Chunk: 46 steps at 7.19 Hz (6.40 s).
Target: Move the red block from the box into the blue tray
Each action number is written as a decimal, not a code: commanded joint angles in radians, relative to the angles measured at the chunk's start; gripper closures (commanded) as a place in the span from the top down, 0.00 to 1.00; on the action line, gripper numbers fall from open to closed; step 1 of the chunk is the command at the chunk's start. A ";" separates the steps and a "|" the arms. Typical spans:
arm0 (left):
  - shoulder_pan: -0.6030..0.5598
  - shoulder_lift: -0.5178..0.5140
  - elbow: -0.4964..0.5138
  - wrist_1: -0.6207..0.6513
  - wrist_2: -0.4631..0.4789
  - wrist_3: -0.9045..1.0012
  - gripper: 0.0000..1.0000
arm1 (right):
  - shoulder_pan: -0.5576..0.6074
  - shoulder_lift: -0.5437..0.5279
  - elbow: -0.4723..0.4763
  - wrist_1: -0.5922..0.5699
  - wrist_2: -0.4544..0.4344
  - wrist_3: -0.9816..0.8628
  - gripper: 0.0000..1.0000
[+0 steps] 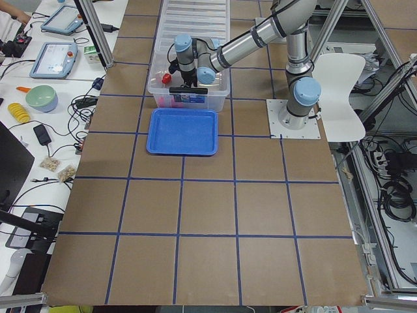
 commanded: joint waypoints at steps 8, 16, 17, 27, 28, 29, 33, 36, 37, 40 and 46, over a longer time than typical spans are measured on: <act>0.000 -0.012 0.033 0.034 0.006 -0.009 0.00 | 0.005 -0.052 0.063 -0.001 0.002 -0.024 1.00; 0.128 0.187 0.359 -0.496 0.020 -0.141 0.00 | -0.108 -0.066 0.062 -0.037 -0.014 -0.156 1.00; 0.235 0.189 0.360 -0.497 0.015 -0.137 0.00 | -0.170 -0.073 0.042 -0.015 -0.014 -0.221 1.00; 0.468 -0.019 0.173 -0.221 0.008 -0.002 0.00 | -0.567 0.063 0.272 -0.260 -0.012 -0.672 1.00; 0.468 -0.048 0.170 -0.208 0.009 0.001 0.00 | -0.567 0.069 0.302 -0.291 -0.011 -0.669 1.00; 0.468 -0.073 0.173 -0.208 0.006 -0.001 0.00 | -0.567 0.068 0.309 -0.293 -0.008 -0.663 1.00; 0.461 -0.118 0.173 -0.178 0.004 0.005 0.14 | -0.538 0.065 0.315 -0.288 0.003 -0.568 1.00; 0.461 -0.118 0.173 -0.178 0.003 0.008 0.99 | -0.471 0.060 0.326 -0.290 0.008 -0.550 1.00; 0.460 -0.116 0.173 -0.178 0.009 0.007 1.00 | -0.437 0.058 0.326 -0.290 0.029 -0.500 1.00; 0.449 -0.035 0.217 -0.211 0.014 0.008 1.00 | -0.344 0.063 0.324 -0.320 0.032 -0.374 1.00; 0.306 0.195 0.428 -0.613 0.006 -0.155 1.00 | -0.172 0.077 0.324 -0.379 0.032 -0.200 1.00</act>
